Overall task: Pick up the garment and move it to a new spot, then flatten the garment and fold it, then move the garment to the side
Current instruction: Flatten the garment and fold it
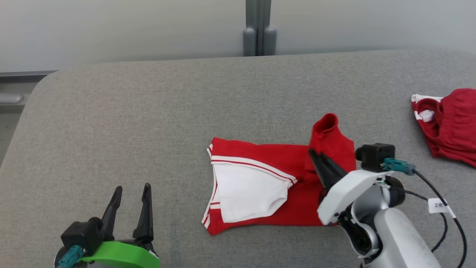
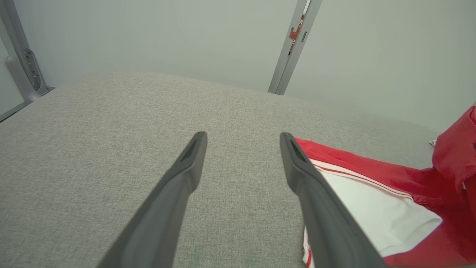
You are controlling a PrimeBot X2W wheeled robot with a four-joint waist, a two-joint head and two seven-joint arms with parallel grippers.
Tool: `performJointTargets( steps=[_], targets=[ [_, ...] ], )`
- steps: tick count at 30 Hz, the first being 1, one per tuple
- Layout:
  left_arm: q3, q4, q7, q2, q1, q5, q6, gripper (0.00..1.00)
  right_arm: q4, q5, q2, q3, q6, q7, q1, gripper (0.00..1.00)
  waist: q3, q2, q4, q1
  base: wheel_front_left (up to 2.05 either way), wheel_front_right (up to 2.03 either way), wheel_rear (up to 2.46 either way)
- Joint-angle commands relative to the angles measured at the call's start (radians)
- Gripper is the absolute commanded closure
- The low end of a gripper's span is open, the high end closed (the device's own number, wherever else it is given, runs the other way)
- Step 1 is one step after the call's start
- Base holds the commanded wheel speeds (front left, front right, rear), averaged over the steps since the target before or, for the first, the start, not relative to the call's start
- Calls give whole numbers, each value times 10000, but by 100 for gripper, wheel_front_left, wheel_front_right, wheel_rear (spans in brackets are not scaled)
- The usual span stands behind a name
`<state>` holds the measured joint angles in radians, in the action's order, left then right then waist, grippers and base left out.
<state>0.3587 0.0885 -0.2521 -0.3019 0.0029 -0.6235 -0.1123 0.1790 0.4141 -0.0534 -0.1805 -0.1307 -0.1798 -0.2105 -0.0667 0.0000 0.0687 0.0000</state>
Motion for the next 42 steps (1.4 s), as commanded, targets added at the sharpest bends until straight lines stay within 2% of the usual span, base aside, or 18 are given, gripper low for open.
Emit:
performJointTargets(
  steps=[1,5,10,18,25,26,27,28,34,38,42],
  targets=[
    [27,27,-23,18,-213,-33,53,0,-54,195,10,-300,2,-69,-145,100,-33,0,237,0,0,0,0],
    [157,102,-18,96,-330,28,135,0,267,965,17,-1489,2,-42,-513,100,-115,0,586,0,0,0,0],
    [284,208,2,160,-486,79,221,0,1154,1599,21,-2456,2,265,-1128,100,-198,0,1050,0,0,0,0],
    [438,379,-4,267,-617,92,331,0,2952,2350,19,-3292,2,796,-2209,100,-321,0,1686,0,0,0,0],
    [540,546,-44,384,-679,122,384,0,4314,3090,24,-4052,0,1100,-2977,100,-345,0,1946,0,0,0,0],
    [552,563,-38,398,-684,127,387,0,4435,3215,35,-4223,0,1085,-3032,96,-342,0,1959,0,0,0,0],
    [564,588,-45,414,-679,133,390,0,4544,3298,27,-4420,0,1255,-3162,37,-340,0,1968,0,0,0,0],
    [569,595,-47,420,-676,137,395,0,4610,3330,21,-4473,2,1363,-3230,0,-339,0,1969,0,0,0,0],
    [563,634,-66,473,-656,135,403,0,4891,3686,6,-4980,2,2268,-3639,0,-362,0,1813,0,0,0,0],
    [576,615,-92,489,-708,223,431,0,5269,3065,8,-4699,2,3209,-3887,0,-387,0,1579,0,0,0,0],
    [621,616,-111,517,-873,383,498,0,5792,1899,8,-3774,2,4098,-4040,0,-369,0,1255,0,0,0,0]
  ],
)
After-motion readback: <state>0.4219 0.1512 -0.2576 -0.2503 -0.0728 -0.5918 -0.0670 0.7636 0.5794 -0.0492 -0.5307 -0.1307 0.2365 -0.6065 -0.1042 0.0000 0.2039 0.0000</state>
